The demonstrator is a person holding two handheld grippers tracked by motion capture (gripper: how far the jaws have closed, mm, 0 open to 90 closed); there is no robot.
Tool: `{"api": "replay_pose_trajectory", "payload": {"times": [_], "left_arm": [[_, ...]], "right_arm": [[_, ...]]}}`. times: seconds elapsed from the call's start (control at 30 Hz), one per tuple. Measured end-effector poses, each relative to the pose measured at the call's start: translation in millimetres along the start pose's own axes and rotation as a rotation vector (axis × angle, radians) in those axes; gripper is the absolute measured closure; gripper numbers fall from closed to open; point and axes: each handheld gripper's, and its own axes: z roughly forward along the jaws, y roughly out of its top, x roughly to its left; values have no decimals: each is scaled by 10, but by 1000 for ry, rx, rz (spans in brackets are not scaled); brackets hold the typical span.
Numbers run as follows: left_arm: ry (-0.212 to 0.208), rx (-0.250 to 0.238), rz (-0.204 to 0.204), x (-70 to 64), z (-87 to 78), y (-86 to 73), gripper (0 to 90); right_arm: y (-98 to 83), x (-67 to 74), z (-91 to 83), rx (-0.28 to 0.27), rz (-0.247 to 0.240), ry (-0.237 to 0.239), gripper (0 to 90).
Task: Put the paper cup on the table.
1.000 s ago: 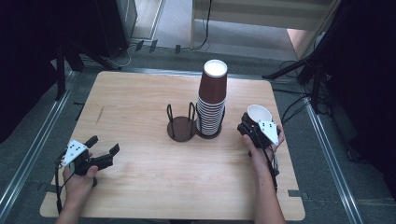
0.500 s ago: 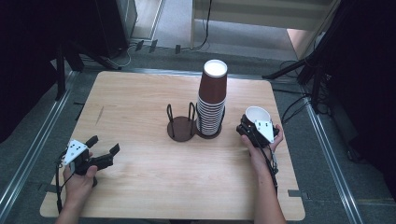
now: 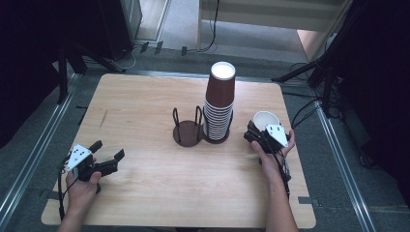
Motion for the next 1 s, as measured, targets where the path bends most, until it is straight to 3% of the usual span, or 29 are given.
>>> {"api": "replay_pose_trajectory", "payload": {"times": [0.27,0.7,1.0], "left_arm": [[-1,1,1,-2,2,1,61],[3,5,8,-7,1,1,61],[3,4,11,-9,0,0,61]], "right_arm": [[57,-61,-95,15,29,59,0],[137,-131,-305,-13,35,97,0],[147,-215,-490,-32,29,96,0]]}}
